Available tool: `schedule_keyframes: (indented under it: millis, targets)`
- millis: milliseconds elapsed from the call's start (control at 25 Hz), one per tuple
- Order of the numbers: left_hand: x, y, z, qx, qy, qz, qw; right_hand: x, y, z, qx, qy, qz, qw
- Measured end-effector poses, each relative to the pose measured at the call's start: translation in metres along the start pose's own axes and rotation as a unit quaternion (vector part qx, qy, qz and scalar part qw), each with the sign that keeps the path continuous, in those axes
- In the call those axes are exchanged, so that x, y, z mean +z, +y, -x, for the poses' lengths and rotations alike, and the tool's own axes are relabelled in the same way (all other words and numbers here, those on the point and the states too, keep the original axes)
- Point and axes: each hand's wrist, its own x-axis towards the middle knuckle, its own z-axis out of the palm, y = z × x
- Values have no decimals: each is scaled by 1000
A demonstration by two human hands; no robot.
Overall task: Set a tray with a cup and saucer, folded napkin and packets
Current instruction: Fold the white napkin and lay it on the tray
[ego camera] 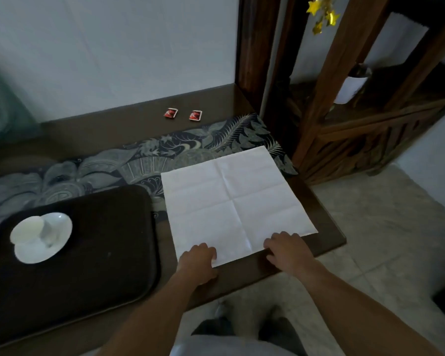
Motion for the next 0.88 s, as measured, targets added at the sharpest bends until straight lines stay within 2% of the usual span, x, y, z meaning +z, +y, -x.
schedule_keyframes:
  millis: [200,440,720,880]
  targets:
    - [12,13,2,-78,30,27,996,11,44,-30,-65,-8,14,998]
    - [25,31,9,-170,101,37,980,21,111,-38,-128,-2,46,991]
    - [21,16,13,-106,59,-108,987,24,127,-41,-201,-1,106,974]
    - [22,11,7,-73,46,-165,983,25,128,-39,-167,8,70,983]
